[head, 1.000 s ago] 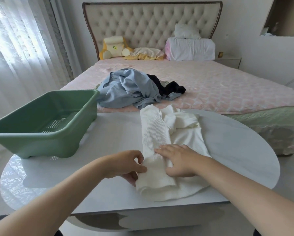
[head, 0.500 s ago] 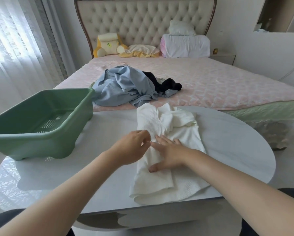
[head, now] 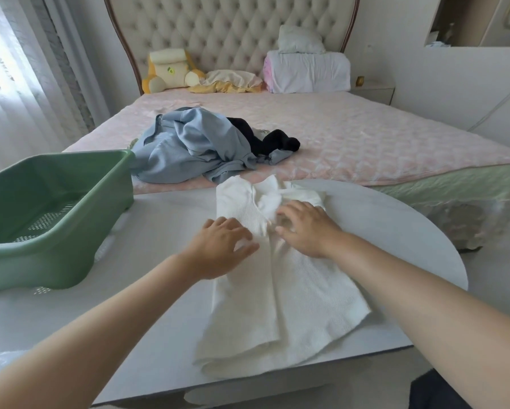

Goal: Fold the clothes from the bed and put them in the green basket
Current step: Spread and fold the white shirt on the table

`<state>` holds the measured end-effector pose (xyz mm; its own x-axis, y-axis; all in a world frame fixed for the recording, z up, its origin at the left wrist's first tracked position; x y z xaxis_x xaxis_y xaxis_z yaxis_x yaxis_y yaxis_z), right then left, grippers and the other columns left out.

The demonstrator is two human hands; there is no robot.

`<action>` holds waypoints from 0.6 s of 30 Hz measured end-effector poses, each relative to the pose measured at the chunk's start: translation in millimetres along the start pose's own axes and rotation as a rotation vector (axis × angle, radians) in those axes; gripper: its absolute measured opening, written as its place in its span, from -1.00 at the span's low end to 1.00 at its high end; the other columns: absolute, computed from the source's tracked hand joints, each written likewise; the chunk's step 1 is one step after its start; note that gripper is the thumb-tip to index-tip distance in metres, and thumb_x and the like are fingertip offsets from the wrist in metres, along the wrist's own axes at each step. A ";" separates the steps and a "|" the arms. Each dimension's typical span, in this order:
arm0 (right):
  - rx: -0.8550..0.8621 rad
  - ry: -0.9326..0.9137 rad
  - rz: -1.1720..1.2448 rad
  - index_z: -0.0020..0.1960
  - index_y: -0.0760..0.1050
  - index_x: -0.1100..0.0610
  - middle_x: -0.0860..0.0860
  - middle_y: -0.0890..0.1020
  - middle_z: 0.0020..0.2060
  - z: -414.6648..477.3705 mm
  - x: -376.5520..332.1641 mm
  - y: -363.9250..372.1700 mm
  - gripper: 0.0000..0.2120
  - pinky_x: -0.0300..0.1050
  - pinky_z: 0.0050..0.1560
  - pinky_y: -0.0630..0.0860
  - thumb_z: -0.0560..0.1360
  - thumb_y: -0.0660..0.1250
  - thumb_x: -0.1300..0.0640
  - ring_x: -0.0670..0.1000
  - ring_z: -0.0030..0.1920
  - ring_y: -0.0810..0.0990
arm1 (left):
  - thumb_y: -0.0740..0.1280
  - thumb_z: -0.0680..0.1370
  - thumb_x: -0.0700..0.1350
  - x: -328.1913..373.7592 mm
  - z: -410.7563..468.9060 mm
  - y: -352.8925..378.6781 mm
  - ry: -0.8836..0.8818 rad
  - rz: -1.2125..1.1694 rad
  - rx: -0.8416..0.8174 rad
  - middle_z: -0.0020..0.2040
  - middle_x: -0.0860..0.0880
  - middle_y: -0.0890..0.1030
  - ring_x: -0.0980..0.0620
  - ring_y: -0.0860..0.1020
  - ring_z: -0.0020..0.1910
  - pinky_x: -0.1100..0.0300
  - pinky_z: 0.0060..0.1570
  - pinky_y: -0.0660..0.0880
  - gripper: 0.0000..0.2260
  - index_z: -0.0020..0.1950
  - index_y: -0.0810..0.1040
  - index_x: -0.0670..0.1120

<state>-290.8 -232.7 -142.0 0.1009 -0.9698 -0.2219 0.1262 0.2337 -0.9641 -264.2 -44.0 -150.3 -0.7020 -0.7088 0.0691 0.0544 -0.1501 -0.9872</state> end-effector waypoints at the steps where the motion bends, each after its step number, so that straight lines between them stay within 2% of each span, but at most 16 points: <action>1: 0.030 0.027 0.010 0.41 0.37 0.01 0.00 0.40 0.42 6.1 8.5 -6.5 -0.61 0.08 0.41 0.25 0.64 0.15 -0.08 0.08 0.43 0.34 | 0.01 0.56 0.35 2.1 10.0 -5.1 0.001 -0.004 0.052 0.25 0.10 0.50 0.05 0.42 0.24 0.12 0.27 0.24 -0.51 0.26 0.51 0.13; 3: 0.045 0.085 -0.028 0.43 0.37 0.02 0.03 0.41 0.41 16.2 29.2 -14.5 -0.64 0.08 0.39 0.28 0.65 0.11 0.02 0.10 0.40 0.37 | 0.12 0.64 0.15 7.9 33.9 -13.0 0.007 -0.026 0.128 0.26 0.05 0.50 0.00 0.43 0.25 0.11 0.27 0.28 -0.69 0.27 0.50 0.06; 6: 0.043 0.131 -0.072 0.41 0.41 0.00 0.02 0.43 0.37 25.0 58.8 -19.9 -0.63 0.03 0.34 0.31 0.62 0.14 0.12 0.10 0.35 0.38 | 0.12 0.68 -0.01 14.8 71.5 -12.5 0.004 -0.061 0.124 0.33 0.02 0.48 -0.02 0.40 0.31 0.09 0.30 0.30 -0.72 0.35 0.46 0.03; 9: 0.174 0.198 0.020 0.34 0.50 0.01 0.04 0.49 0.28 29.4 84.8 -23.0 -0.68 0.03 0.22 0.43 0.62 0.17 0.10 0.11 0.28 0.44 | 0.03 0.68 -0.04 19.4 101.0 -3.7 0.047 -0.009 0.057 0.43 0.05 0.42 -0.01 0.34 0.40 0.07 0.36 0.24 -0.66 0.42 0.41 0.11; 11: 0.208 0.276 0.096 0.33 0.51 0.03 0.07 0.50 0.26 30.3 97.1 -18.5 -0.70 0.03 0.17 0.47 0.65 0.14 0.08 0.14 0.24 0.50 | 0.00 0.69 0.00 17.9 110.2 5.4 0.046 0.017 -0.013 0.51 0.04 0.32 -0.02 0.22 0.50 0.05 0.44 0.12 -0.63 0.49 0.33 0.16; 14: 0.144 0.408 0.078 0.37 0.42 0.08 0.12 0.49 0.27 35.8 112.6 -7.1 -0.67 0.01 0.14 0.47 0.66 0.15 -0.01 0.18 0.22 0.53 | -0.01 0.69 0.08 12.5 119.3 24.9 0.014 0.016 -0.078 0.60 0.03 0.15 0.00 0.07 0.57 0.03 0.53 -0.01 -0.57 0.58 0.15 0.20; 18: 0.020 0.591 0.054 0.37 0.42 0.23 0.15 0.51 0.28 42.3 121.9 8.7 -0.33 0.00 0.13 0.45 0.57 0.18 -0.32 0.19 0.26 0.53 | -0.04 0.68 0.12 9.8 122.2 42.6 0.029 0.061 -0.069 0.62 0.05 0.08 0.03 0.02 0.59 0.03 0.54 -0.08 -0.53 0.61 0.02 0.21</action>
<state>-235.6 -346.0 -171.4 -0.4580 -0.8296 -0.3194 0.1552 0.2792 -0.9476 -182.0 -141.5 -174.1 -0.7189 -0.6951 0.0058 0.0492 -0.0593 -0.9970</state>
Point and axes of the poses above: each hand's wrist, its own z-axis towards the middle knuckle, its own y-axis out of the palm, x = y × z, the point moved 6 cm from there along z, towards the middle knuckle
